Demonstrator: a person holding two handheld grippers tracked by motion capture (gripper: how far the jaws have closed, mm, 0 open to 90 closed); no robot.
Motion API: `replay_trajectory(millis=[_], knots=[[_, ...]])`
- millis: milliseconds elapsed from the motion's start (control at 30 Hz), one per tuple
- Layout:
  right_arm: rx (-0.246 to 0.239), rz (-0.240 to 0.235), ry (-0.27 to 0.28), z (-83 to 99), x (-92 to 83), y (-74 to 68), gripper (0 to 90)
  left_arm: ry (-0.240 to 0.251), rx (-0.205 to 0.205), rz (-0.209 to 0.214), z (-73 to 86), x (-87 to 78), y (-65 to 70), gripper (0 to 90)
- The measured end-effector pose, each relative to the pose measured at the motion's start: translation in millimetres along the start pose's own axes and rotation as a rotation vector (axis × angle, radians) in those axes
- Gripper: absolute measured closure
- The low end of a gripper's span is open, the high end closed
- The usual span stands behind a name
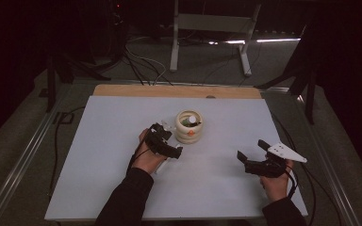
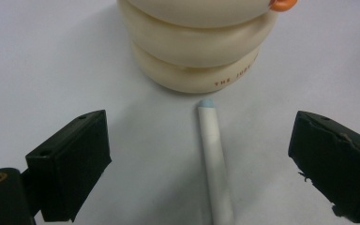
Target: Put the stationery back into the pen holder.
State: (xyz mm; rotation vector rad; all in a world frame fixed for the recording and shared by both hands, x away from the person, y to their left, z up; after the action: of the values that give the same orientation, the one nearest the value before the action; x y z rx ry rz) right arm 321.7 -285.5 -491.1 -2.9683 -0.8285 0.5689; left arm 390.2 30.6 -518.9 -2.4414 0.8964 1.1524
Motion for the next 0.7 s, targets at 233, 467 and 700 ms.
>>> replay_trajectory(millis=[233, 467, 700], knots=[[0.001, 0.0, -0.001, 0.1, 0.1, -0.3, 0.1, -0.014, 0.002, 0.003, 3.1, 3.3, 2.6, 7.5], [0.0, 0.0, -0.001, 0.3, 0.3, -0.3, 0.1, -0.023, 0.006, 0.007, 5.7, 7.5, 5.1, 7.8], [0.001, 0.0, -0.001, 0.4, 0.2, -0.3, 0.1, -0.037, 0.006, -0.001, 8.8, 11.4, 6.2, 7.8]])
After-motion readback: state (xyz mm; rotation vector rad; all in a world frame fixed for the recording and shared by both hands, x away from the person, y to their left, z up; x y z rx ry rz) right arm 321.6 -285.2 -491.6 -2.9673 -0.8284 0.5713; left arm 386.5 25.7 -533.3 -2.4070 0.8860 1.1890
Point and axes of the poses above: each handheld gripper's, and its own axes: x roughly forward along the jaws, z roughly out of its underside, y roughly to its right, the point moved 5 cm from there along x, roughly forward along the jaws, and after that the axes turned 1 degree about -z, right-handed, at the moved point
